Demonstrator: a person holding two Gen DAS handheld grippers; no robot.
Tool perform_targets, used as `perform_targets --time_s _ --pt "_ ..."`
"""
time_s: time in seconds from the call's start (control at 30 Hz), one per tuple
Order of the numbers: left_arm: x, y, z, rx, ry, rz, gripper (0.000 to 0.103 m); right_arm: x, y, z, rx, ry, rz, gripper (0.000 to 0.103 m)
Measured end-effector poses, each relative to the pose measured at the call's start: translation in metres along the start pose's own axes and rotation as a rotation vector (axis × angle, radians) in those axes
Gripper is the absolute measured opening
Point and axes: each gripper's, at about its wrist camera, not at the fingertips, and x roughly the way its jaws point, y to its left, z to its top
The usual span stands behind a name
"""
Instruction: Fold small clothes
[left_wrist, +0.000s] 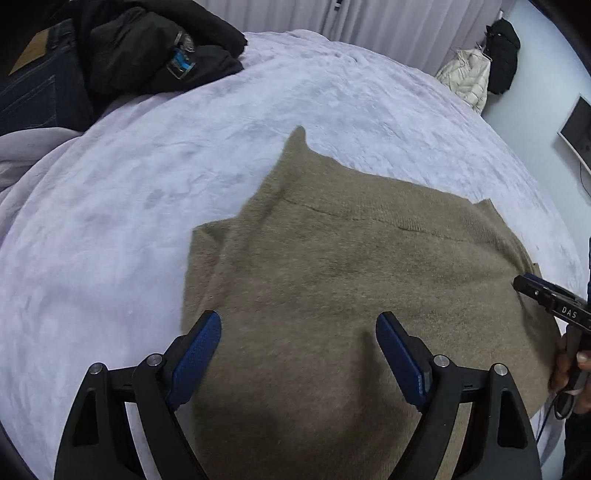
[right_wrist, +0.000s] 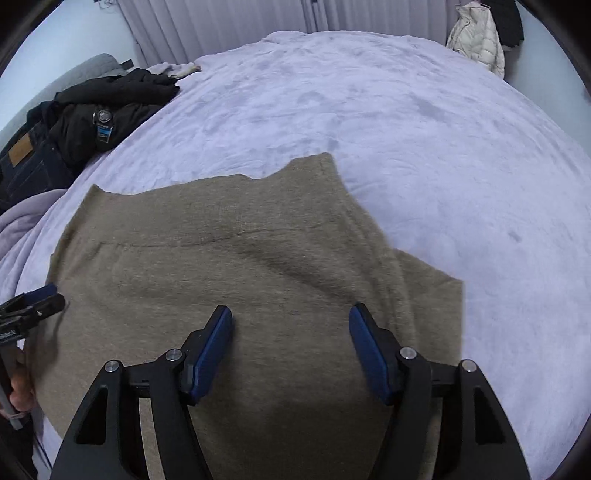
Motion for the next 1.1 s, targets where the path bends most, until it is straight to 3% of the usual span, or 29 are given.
perform_targets --time_s 0.1,0.2,0.23,0.33,0.43,0.5,0.57,0.7,0.73,0.77,0.8,0.97,1.1 --pt "-0.031 0.022 -0.022 -0.057 -0.065 0.055 0.087 -0.021 0.006 -0.008 -0.002 -0.013 -0.088 0.070" --pt "-0.032 0.057 -0.037 -0.152 -0.051 0.081 0.087 -0.051 0.031 -0.022 -0.058 -0.084 -0.146 0.075" --pt "-0.027 0.068 -0.043 -0.187 -0.036 0.066 0.087 -0.059 0.042 -0.027 -0.079 -0.109 -0.131 0.080" --pt "-0.013 0.084 -0.060 -0.255 0.022 -0.026 0.087 -0.065 0.083 -0.045 -0.174 -0.134 -0.077 0.081" --pt "-0.009 0.073 -0.061 -0.229 0.017 -0.104 0.087 -0.043 0.116 -0.065 -0.257 -0.105 -0.088 0.081" --pt "0.000 0.063 -0.054 -0.216 0.043 -0.186 0.087 -0.020 0.121 -0.079 -0.270 -0.084 -0.134 0.082" --pt "0.013 0.050 -0.044 -0.174 0.072 -0.198 0.087 -0.019 0.118 -0.088 -0.258 -0.154 -0.128 0.083" --pt "0.032 0.045 -0.032 -0.199 0.096 -0.220 0.087 -0.022 0.112 -0.086 -0.235 -0.150 -0.091 0.083" --pt "0.028 0.043 -0.031 -0.202 0.091 -0.220 0.063 -0.022 0.112 -0.088 -0.237 -0.152 -0.091 0.084" --pt "0.025 0.041 -0.030 -0.200 0.092 -0.229 0.033 -0.021 0.112 -0.088 -0.237 -0.153 -0.090 0.084" --pt "0.022 0.039 -0.029 -0.208 0.099 -0.249 0.029 -0.021 0.112 -0.089 -0.237 -0.151 -0.090 0.084" --pt "0.015 0.026 -0.026 -0.170 0.090 -0.167 0.026 -0.027 0.113 -0.073 -0.192 -0.070 -0.083 0.084" --pt "0.011 0.019 -0.019 -0.167 0.093 -0.128 0.026 -0.018 0.111 -0.063 -0.134 -0.068 -0.098 0.084"
